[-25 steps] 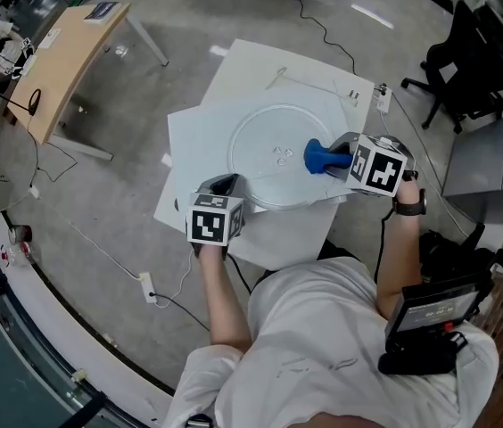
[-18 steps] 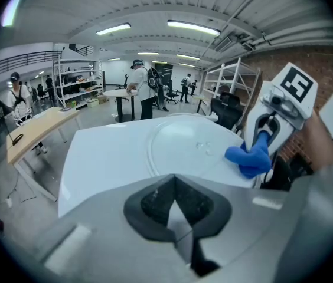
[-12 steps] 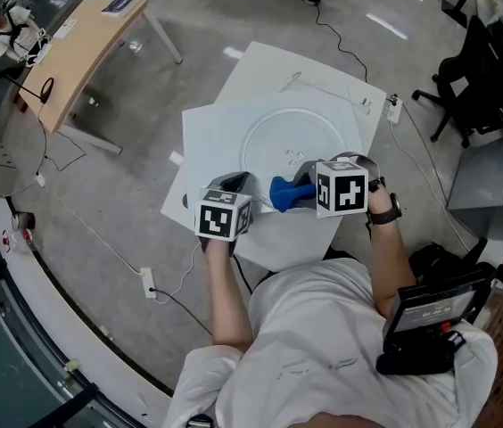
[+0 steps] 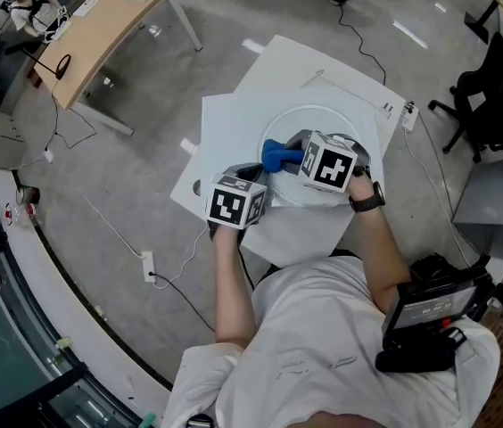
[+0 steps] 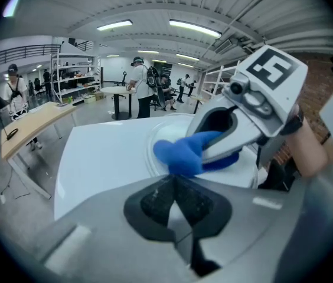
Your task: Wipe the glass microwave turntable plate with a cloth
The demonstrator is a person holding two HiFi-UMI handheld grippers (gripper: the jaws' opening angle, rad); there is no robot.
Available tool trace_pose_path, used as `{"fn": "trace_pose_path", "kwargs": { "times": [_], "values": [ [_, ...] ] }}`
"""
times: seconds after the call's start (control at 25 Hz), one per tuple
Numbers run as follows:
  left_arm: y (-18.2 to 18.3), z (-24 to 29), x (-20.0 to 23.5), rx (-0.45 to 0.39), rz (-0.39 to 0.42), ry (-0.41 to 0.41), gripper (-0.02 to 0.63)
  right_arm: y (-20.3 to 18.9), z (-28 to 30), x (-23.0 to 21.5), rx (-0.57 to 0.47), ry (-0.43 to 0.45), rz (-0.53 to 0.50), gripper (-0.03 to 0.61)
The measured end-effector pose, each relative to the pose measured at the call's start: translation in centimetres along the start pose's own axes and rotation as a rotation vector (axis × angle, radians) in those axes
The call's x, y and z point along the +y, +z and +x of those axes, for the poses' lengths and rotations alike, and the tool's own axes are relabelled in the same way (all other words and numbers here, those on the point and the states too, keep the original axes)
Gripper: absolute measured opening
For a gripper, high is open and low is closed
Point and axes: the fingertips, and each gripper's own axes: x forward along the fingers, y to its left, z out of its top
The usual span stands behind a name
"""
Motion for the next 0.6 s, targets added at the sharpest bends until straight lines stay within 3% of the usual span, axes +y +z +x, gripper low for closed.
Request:
{"fn": "trace_pose_path", "kwargs": {
  "times": [0.28, 0.44, 0.6],
  "values": [
    [-0.1, 0.2, -0.7, 0.003, -0.013, -0.015, 0.002, 0.1, 0.7, -6.8, -0.054, -0.212, 0.131, 0.064],
    [-0.3, 0.0, -0.5, -0.005, -0.02, 0.0, 0.002, -2.2, -1.1, -10.6, -0.022, -0.363, 0.187, 0.064],
    [-0.3, -0.1, -0.3, -0.002, -0.02, 0.003, 0.002, -5.8, -4.0, -12.5, 0.024, -0.444, 0.238, 0.066]
  ]
}}
